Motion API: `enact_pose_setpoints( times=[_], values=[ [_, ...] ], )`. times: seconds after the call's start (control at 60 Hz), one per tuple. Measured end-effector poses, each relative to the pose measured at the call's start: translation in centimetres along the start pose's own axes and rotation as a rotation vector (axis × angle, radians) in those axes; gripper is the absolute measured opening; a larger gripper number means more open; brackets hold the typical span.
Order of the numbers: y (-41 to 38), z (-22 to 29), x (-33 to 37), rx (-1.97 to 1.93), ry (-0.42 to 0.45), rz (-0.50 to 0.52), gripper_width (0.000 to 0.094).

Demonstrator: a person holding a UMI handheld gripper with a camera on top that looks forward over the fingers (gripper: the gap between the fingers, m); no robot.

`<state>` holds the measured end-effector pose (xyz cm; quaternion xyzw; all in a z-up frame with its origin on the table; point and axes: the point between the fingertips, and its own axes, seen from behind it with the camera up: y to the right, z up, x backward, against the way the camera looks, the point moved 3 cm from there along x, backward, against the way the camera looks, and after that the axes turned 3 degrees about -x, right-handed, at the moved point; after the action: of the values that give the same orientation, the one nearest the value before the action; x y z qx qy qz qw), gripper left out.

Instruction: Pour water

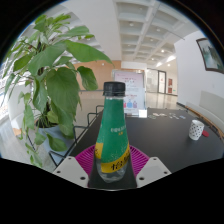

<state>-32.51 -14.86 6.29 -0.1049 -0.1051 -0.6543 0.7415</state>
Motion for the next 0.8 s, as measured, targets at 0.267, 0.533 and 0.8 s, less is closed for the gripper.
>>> enact_pose_setpoints(
  times=[0.267, 0.533, 0.8],
  values=[
    [-0.8, 2.0, 1.1, -0.040, 0.034, 0.097, 0.0414],
    [0.7, 15.2, 4.7, -0.380, 0.216, 0.371, 0.0414],
    [11.8, 26.8, 5.0, -1.055, 0.295, 0.764, 0.0413]
  ],
)
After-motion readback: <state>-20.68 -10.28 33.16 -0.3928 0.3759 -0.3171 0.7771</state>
